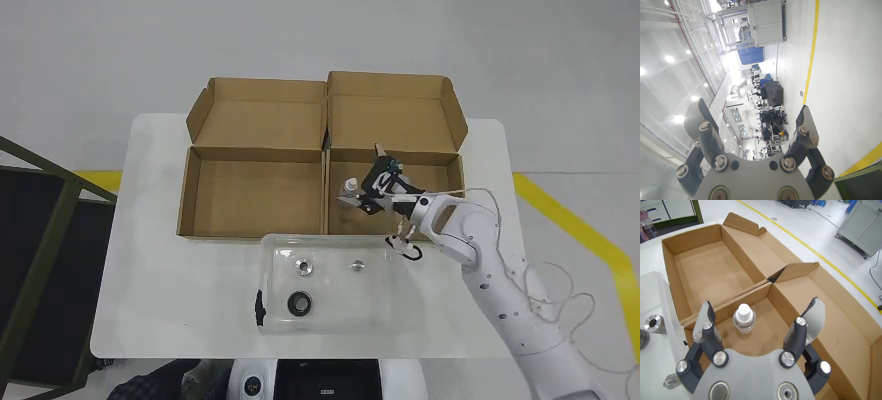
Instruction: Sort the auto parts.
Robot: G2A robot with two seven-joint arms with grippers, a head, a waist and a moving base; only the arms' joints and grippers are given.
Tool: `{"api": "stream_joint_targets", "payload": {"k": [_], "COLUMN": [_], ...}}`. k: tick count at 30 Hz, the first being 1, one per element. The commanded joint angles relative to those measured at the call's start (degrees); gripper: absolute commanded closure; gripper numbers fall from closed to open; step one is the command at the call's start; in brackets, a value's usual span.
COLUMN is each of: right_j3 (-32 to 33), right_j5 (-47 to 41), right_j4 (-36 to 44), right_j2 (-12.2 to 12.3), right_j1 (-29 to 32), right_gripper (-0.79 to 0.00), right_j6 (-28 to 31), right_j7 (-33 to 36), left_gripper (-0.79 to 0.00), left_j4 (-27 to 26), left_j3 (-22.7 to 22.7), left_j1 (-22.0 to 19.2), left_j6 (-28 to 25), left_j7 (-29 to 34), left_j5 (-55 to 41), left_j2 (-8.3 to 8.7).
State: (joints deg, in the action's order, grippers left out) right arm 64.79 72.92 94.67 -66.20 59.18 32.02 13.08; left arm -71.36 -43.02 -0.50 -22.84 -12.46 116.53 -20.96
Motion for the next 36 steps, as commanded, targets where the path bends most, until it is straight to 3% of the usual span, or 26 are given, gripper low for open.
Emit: {"api": "stream_joint_targets", "payload": {"k": [1, 7, 11, 13, 19, 25, 36], "right_j3": [1.88, 5.92, 6.82, 6.93, 8.56, 10.28, 8.74], "right_j5": [-0.24, -2.96, -5.97, -9.45, -8.04, -3.93, 10.07], "right_j4": [3.43, 14.04, 19.61, 21.95, 27.66, 30.84, 28.56], "right_j2": [0.41, 1.60, 2.19, 2.55, 3.81, 4.76, 5.48], "right_j1": [1.39, 6.42, 10.29, 11.70, 16.13, 21.44, 24.86], "right_gripper": [-0.785, -0.785, -0.785, -0.785, -0.785, -0.785, -0.785], "right_j6": [0.78, 6.04, 7.52, 10.88, 18.26, 20.48, 20.54], "right_j7": [0.49, 4.65, 11.52, 14.54, 18.98, 19.72, 12.95], "left_gripper": [-0.785, -0.785, -0.785, -0.785, -0.785, -0.785, -0.785], "left_j4": [0.00, 0.00, 0.00, 0.00, 0.00, 0.00, 0.00], "left_j3": [0.00, 0.00, 0.00, 0.00, 0.00, 0.00, 0.00], "left_j1": [0.00, 0.00, 0.00, 0.00, 0.00, 0.00, 0.00], "left_j6": [0.00, 0.00, 0.00, 0.00, 0.00, 0.00, 0.00], "left_j7": [0.00, 0.00, 0.00, 0.00, 0.00, 0.00, 0.00], "left_j5": [0.00, 0.00, 0.00, 0.00, 0.00, 0.00, 0.00], "left_j2": [0.00, 0.00, 0.00, 0.00, 0.00, 0.00, 0.00]}}
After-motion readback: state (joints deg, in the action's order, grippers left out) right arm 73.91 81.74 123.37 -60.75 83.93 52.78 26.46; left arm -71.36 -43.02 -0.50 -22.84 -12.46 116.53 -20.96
